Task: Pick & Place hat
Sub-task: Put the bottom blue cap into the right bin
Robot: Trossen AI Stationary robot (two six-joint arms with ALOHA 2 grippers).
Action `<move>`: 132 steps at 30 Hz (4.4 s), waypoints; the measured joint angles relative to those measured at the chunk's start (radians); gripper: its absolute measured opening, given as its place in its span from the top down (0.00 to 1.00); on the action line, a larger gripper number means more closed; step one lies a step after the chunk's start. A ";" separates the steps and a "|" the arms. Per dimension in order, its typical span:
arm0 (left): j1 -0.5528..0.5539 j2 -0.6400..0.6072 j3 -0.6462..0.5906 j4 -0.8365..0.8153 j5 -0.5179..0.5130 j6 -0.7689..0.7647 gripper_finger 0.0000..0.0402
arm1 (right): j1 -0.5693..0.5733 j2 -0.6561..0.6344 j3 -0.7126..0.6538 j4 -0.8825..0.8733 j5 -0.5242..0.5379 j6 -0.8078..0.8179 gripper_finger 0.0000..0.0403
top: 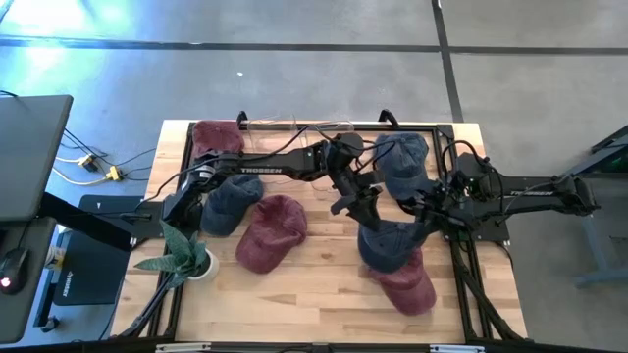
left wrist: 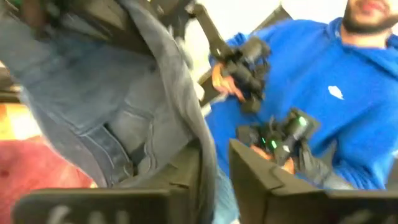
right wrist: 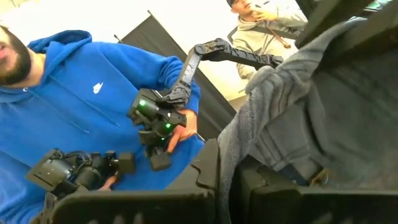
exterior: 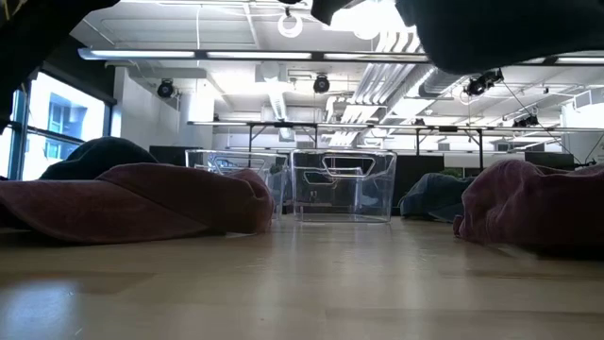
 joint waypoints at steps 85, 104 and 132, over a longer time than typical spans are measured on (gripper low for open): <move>-0.057 0.054 0.000 0.105 -0.095 -0.157 0.96 | -0.091 0.017 0.000 -0.065 -0.024 0.036 0.82; 0.224 -0.094 0.001 -0.011 0.021 -0.132 1.00 | -0.097 -0.193 0.000 0.041 0.126 0.182 0.65; 0.535 -0.118 0.000 -0.600 -0.378 0.718 1.00 | -0.098 -0.202 0.000 -0.050 0.392 0.126 0.66</move>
